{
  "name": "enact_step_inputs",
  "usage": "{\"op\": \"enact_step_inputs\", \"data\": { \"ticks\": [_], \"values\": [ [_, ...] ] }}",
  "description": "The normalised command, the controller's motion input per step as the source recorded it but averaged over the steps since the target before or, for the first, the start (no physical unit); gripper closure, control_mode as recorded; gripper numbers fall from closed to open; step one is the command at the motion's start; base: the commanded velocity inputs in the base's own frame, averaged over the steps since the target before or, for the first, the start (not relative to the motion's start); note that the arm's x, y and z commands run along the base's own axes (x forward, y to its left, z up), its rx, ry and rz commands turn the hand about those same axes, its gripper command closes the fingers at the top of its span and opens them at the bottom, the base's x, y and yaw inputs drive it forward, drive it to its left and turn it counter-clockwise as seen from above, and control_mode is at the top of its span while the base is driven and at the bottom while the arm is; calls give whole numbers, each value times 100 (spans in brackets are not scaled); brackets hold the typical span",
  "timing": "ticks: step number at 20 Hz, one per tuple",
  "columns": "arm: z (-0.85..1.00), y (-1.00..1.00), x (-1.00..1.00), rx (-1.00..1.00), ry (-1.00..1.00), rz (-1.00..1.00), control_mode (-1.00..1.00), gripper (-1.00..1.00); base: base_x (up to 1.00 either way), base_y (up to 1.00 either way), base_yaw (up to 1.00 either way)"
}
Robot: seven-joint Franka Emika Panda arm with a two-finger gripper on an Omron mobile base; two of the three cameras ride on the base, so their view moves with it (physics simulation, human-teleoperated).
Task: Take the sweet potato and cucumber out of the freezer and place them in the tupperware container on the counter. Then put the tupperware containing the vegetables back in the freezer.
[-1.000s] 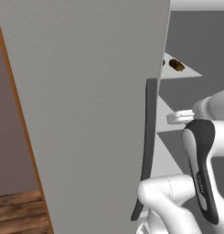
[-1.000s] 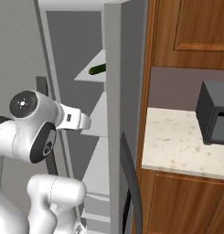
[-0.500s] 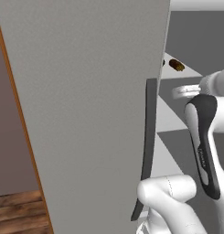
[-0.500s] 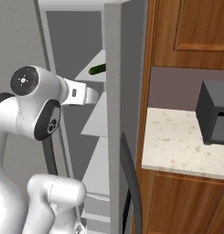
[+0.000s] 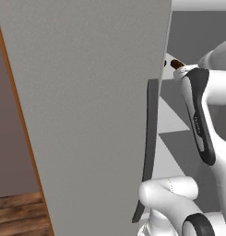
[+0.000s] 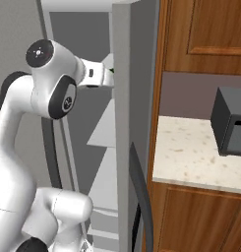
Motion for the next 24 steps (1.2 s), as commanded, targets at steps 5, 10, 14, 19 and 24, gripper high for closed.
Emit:
{"op": "enact_step_inputs", "data": {
  "ticks": [5,10,14,19,24],
  "values": [
    [0,-16,65,0,0,0,-100,-100,0,0,0],
    [0,-14,72,-1,0,-2,-100,-100,0,0,0],
    [0,-32,67,0,0,-3,-100,-100,0,0,0],
    [-4,-30,65,0,1,0,-100,-100,0,0,0],
    [-13,-24,54,0,3,0,-100,-100,0,0,0]
  ]
}}
